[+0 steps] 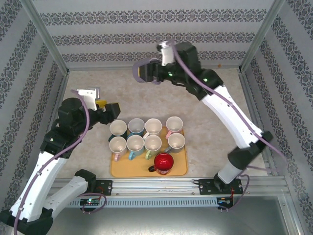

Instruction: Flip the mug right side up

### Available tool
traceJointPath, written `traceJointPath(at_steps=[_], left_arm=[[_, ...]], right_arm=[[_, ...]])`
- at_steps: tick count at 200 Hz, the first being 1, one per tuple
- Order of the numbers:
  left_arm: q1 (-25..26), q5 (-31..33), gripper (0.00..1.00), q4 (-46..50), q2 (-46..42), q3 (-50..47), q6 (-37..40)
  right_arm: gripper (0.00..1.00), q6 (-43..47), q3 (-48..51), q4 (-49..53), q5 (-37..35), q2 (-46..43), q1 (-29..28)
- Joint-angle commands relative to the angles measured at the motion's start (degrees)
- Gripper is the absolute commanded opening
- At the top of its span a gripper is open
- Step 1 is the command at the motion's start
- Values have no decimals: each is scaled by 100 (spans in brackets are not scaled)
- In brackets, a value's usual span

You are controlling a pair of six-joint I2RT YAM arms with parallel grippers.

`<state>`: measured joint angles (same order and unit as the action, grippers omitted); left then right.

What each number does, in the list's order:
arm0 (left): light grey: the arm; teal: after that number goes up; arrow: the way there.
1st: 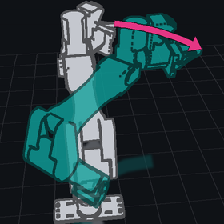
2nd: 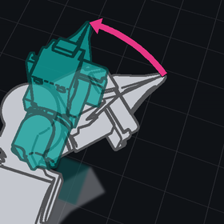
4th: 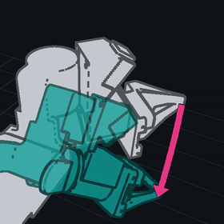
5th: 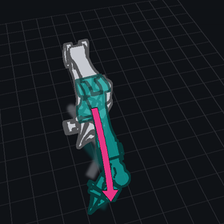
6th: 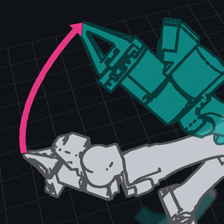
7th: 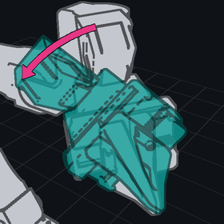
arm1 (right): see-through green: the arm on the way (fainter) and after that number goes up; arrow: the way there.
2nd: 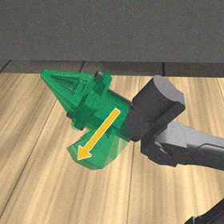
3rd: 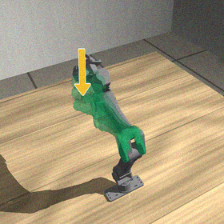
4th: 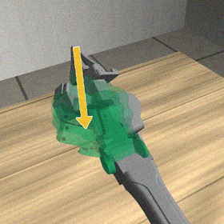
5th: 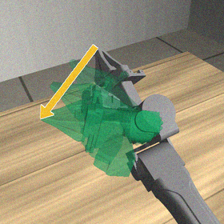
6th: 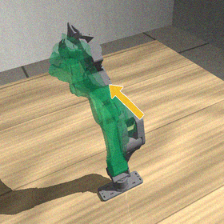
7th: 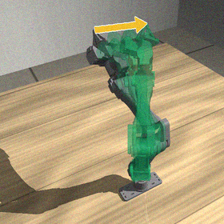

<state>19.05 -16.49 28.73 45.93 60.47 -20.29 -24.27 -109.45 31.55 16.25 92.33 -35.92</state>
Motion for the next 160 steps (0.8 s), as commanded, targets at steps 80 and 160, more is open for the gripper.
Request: traceJointPath(at_steps=[80, 160], left_arm=[[774, -2672, 75, -4254, 842, -1266, -1516], [871, -2660, 73, -6254, 1699, -1581, -2501]], right_arm=[[48, -5021, 3565, -4469, 909, -1788, 373], [48, -5768, 4332, -5184, 905, -2261, 369]])
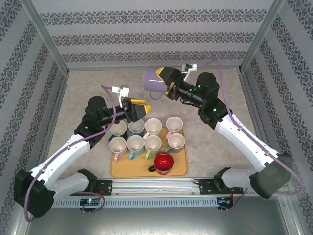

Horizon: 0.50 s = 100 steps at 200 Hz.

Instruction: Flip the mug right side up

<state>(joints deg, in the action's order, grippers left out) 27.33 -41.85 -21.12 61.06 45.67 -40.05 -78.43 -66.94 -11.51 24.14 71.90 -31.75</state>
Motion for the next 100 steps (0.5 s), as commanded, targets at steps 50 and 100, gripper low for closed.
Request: traceJointPath(at_steps=[50, 100], left_arm=[[38, -605, 68, -2639, 726, -77, -1176], [43, -744, 57, -3442, 1150, -82, -1582]], right_arm=[[47, -552, 312, -1104, 176, -334, -58], [47, -714, 412, -1265, 231, -395, -103]])
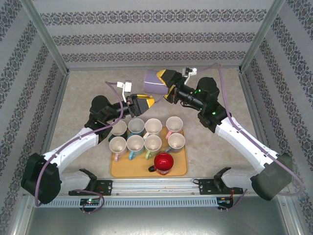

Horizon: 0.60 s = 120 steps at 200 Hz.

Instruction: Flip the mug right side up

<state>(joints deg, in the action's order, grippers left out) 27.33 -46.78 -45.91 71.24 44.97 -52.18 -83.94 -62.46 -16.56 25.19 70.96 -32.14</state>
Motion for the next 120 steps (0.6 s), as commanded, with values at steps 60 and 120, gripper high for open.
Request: traceJointPath(at_steps=[60, 120], left_arm=[[40, -443, 45, -1476, 365, 27, -676], [37, -477, 24, -1745, 484, 33, -843]], right_arm=[[47, -245, 93, -831, 144, -293, -135], [47, -392, 191, -1024, 162, -265, -161]])
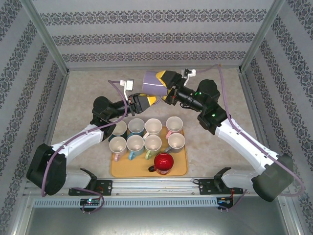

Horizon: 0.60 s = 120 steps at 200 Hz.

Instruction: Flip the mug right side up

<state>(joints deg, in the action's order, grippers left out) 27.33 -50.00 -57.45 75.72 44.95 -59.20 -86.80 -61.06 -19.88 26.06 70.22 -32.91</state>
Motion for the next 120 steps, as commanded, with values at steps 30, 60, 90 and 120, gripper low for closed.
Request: traceJointPath(at_steps=[30, 60, 90, 120], left_arm=[[37, -194, 11, -645, 6, 54, -188], [40, -112, 4, -364, -237, 38, -3], [40, 227, 3, 856, -926, 48, 771], [75, 782, 3, 3465, -2004, 362, 2166]], right_arm=[[49, -107, 94, -700, 65, -192, -84], [71, 189, 1, -527, 152, -223, -78], [98, 533, -26, -142, 40, -357, 56], [98, 869, 153, 425, -36, -634, 487]])
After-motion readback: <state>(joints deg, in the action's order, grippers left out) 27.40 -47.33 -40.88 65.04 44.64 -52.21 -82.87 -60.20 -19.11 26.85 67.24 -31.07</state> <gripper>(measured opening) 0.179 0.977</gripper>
